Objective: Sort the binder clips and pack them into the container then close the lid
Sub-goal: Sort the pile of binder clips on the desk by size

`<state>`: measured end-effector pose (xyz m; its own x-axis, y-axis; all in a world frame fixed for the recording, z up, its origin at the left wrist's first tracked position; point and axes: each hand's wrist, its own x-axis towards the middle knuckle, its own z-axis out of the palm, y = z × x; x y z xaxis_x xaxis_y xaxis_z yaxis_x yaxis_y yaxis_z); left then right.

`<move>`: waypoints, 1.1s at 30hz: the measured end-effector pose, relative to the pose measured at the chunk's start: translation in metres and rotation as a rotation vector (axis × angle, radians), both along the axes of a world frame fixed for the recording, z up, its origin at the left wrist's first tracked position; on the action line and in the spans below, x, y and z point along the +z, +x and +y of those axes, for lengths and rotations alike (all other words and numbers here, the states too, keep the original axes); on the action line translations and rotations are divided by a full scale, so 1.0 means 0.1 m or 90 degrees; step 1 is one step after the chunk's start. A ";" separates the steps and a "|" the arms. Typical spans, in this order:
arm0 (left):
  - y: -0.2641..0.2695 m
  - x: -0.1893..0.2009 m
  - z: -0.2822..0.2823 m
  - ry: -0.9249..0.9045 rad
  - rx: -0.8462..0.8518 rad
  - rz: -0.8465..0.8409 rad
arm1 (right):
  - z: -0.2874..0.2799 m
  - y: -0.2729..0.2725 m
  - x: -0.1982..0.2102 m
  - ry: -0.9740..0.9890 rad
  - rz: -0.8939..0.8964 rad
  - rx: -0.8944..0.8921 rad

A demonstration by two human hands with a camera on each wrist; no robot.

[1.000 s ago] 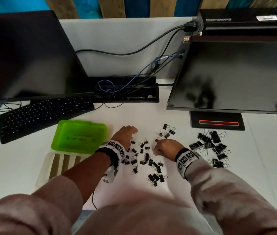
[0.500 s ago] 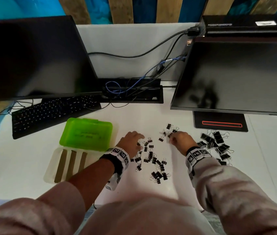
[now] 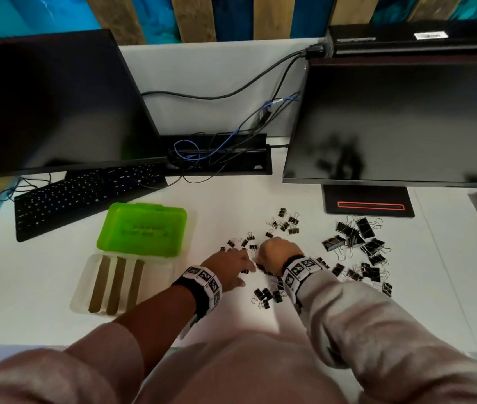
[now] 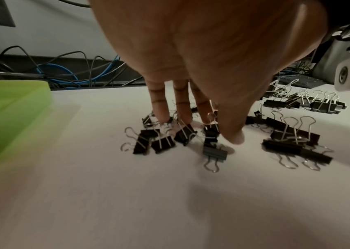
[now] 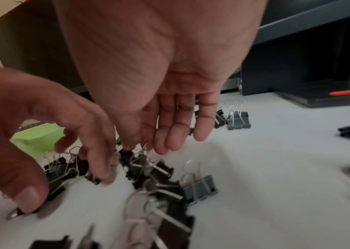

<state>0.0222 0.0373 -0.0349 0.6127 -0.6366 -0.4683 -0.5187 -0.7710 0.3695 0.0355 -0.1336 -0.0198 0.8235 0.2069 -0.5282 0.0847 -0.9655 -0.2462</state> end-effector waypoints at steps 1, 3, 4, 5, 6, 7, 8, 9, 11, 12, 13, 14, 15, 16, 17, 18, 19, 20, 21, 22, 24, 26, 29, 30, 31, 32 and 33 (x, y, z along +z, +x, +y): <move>-0.02 -0.02 0.01 0.014 -0.009 0.009 | 0.04 -0.01 -0.03 -0.010 0.014 -0.022; -0.05 -0.07 0.07 -0.001 0.015 0.037 | 0.05 -0.03 -0.06 0.008 0.032 -0.049; -0.05 -0.09 0.10 -0.022 0.038 0.052 | 0.03 -0.02 -0.07 0.038 0.042 -0.060; -0.06 -0.11 0.13 -0.046 0.064 0.066 | 0.00 -0.01 -0.08 0.077 0.056 -0.071; -0.06 -0.12 0.14 -0.073 0.094 0.079 | -0.06 0.00 -0.07 0.121 0.065 -0.082; -0.05 -0.11 0.15 -0.096 0.124 0.093 | -0.12 0.02 -0.06 0.157 0.071 -0.090; -0.05 -0.10 0.14 -0.107 0.142 0.095 | -0.19 0.03 -0.03 0.187 0.070 -0.101; -0.05 -0.07 0.13 -0.104 0.147 0.073 | -0.26 0.04 -0.01 0.213 0.063 -0.116; -0.05 0.00 0.07 -0.084 0.085 -0.015 | -0.40 0.09 0.02 0.251 0.032 -0.166; -0.06 0.03 0.03 -0.100 0.043 -0.029 | -0.46 0.12 0.03 0.260 0.016 -0.191; -0.09 0.06 -0.02 -0.128 -0.002 -0.013 | -0.52 0.13 0.03 0.261 0.004 -0.211; -0.12 0.08 -0.09 -0.150 -0.050 0.018 | -0.57 0.14 0.02 0.261 0.002 -0.225; -0.17 0.09 -0.17 -0.154 -0.106 0.038 | -0.60 0.13 0.02 0.259 0.008 -0.231; -0.21 0.09 -0.24 -0.141 -0.163 0.041 | -0.62 0.12 0.01 0.254 0.015 -0.228; -0.25 0.07 -0.30 -0.118 -0.206 0.037 | -0.64 0.09 0.01 0.243 0.019 -0.220; -0.27 0.06 -0.33 -0.102 -0.224 0.031 | -0.66 0.07 -0.01 0.237 0.018 -0.216; -0.28 0.04 -0.35 -0.084 -0.219 0.032 | -0.67 0.04 -0.02 0.235 0.017 -0.214; -0.29 0.03 -0.36 -0.076 -0.204 0.040 | -0.69 0.01 -0.03 0.237 0.013 -0.214; -0.29 0.02 -0.36 -0.084 -0.188 0.050 | -0.72 -0.02 -0.02 0.239 0.011 -0.209; -0.29 0.00 -0.36 -0.099 -0.177 0.062 | -0.74 -0.04 0.00 0.239 0.013 -0.200; -0.26 -0.03 -0.33 -0.119 -0.155 0.088 | -0.77 -0.11 0.06 0.236 0.034 -0.168; -0.24 -0.03 -0.29 -0.116 -0.125 0.100 | -0.78 -0.20 0.11 0.237 0.077 -0.124; -0.21 -0.04 -0.25 -0.140 -0.043 0.111 | -0.75 -0.35 0.13 0.224 0.144 -0.033; -0.20 -0.02 -0.25 -0.149 -0.013 0.115 | -0.73 -0.39 0.12 0.223 0.160 0.001; -0.20 -0.01 -0.25 -0.159 0.016 0.120 | -0.69 -0.43 0.13 0.216 0.170 0.038; -0.19 0.00 -0.25 -0.167 0.045 0.128 | -0.65 -0.46 0.14 0.207 0.176 0.068; -0.19 0.01 -0.26 -0.176 0.071 0.132 | -0.62 -0.48 0.14 0.200 0.179 0.088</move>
<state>0.0035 0.0116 -0.0339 0.5961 -0.6910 -0.4089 -0.3287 -0.6747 0.6609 -0.0122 -0.1952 -0.0054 0.6100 0.4910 -0.6219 0.0954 -0.8246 -0.5576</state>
